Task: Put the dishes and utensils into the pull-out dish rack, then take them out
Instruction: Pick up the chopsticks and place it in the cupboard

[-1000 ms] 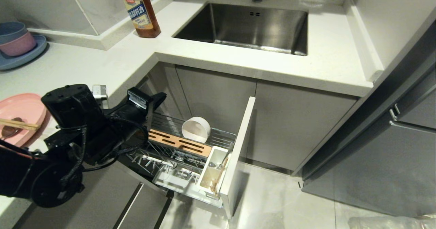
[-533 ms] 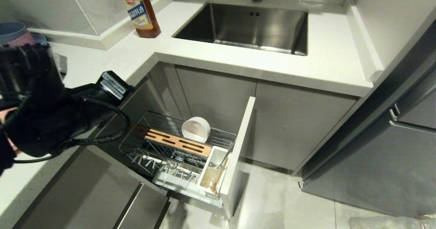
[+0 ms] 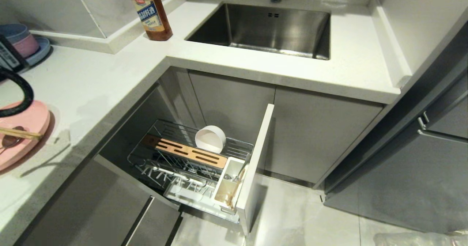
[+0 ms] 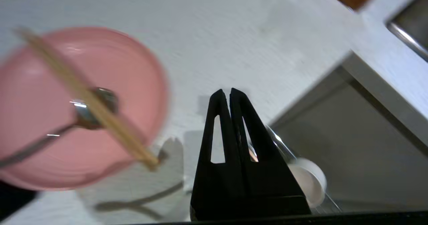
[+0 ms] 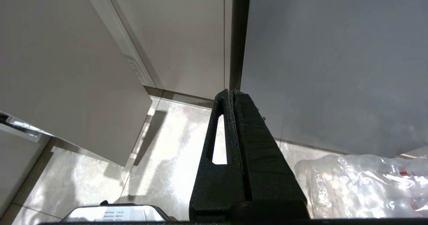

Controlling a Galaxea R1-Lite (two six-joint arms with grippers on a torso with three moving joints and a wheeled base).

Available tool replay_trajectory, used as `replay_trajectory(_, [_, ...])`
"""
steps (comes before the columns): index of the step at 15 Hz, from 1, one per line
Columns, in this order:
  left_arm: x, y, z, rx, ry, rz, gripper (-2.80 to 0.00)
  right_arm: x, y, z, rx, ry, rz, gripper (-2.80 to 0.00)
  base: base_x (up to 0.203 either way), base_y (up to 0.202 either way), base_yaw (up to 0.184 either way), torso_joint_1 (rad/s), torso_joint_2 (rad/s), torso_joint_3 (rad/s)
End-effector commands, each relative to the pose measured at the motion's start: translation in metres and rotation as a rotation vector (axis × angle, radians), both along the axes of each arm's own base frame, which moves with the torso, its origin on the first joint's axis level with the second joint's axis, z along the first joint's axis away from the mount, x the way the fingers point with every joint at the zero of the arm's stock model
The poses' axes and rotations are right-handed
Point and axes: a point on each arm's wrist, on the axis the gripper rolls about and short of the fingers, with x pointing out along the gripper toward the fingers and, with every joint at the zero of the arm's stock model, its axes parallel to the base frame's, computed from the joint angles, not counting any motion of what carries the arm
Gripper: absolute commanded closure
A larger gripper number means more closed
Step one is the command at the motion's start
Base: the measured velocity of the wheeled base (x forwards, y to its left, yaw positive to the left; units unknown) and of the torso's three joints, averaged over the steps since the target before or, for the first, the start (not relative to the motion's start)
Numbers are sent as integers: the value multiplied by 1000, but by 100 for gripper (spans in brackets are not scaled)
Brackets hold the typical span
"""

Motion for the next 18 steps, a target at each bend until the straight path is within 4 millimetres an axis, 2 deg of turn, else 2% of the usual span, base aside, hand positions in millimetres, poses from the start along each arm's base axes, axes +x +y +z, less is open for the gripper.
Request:
replay_trajectory(1, [-11,15,15,-8,-2,98,0,0,0,-1,0,2,0,0,0,0,0,0,0,0])
replay_trajectory(4, [-15,29,18,-46,32,202,0,0,0,-1,0,2,0,0,0,0,0,0,0,0])
replay_trajectory(11, [3,62,1,-277,267,304,0,0,0,-1,0,2,0,0,0,0,0,0,0,0])
replay_trajectory(14, [12,76,-12,-321,332,354,0,0,0,-1,0,4,0,0,0,0,0,0,0,0])
replay_trajectory(15, [14,79,-15,-341,341,368,-161,0,0,-1,0,3,0,0,0,0,0,0,0,0])
replay_trajectory(16, [19,80,-18,-363,342,376,-280,0,0,-1,0,2,0,0,0,0,0,0,0,0])
replay_trajectory(18, [26,82,-20,-402,350,319,-280,0,0,0,0,1,0,0,0,0,0,0,0,0])
